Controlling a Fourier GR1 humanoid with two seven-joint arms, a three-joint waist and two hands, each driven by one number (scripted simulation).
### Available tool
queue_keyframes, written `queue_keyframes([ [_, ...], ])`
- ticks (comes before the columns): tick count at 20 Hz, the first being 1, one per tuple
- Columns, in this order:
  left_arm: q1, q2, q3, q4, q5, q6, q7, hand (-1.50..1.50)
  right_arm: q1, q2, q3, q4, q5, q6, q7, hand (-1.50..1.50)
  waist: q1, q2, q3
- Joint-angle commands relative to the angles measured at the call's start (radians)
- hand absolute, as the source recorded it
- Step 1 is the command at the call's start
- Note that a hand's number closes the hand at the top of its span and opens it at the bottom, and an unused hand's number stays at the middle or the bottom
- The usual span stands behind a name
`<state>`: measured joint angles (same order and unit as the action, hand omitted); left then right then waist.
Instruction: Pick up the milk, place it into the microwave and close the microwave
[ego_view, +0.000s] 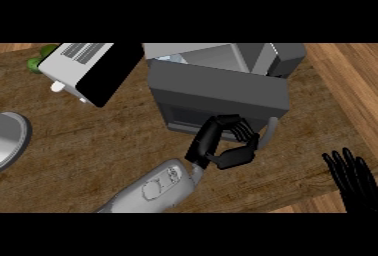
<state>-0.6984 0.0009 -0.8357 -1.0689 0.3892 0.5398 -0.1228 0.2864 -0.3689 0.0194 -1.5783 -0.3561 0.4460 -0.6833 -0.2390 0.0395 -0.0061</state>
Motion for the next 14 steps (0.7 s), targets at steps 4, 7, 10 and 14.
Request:
queue_keyframes([
  [4,-0.093,-0.001,0.094,0.078,0.128,0.050,-0.086,1.50,0.010,-0.039,0.020,-0.076,-0.053,0.070,0.023,-1.50,-0.053,0.022,-0.002],
  [7,-0.140,-0.001,0.129,0.122,0.174,0.029,-0.113,1.50,-0.001,-0.051,0.024,-0.107,-0.084,0.077,0.048,-1.50,-0.050,0.027,-0.001],
  [10,-0.179,-0.001,0.145,0.166,0.203,0.040,-0.126,1.50,0.018,-0.057,0.026,-0.130,-0.106,0.076,0.064,-1.50,-0.086,0.032,0.001],
  [14,-0.235,-0.001,0.175,0.224,0.239,0.022,-0.148,1.50,0.012,-0.071,0.025,-0.158,-0.126,0.079,0.085,-1.50,-0.105,0.042,0.002],
])
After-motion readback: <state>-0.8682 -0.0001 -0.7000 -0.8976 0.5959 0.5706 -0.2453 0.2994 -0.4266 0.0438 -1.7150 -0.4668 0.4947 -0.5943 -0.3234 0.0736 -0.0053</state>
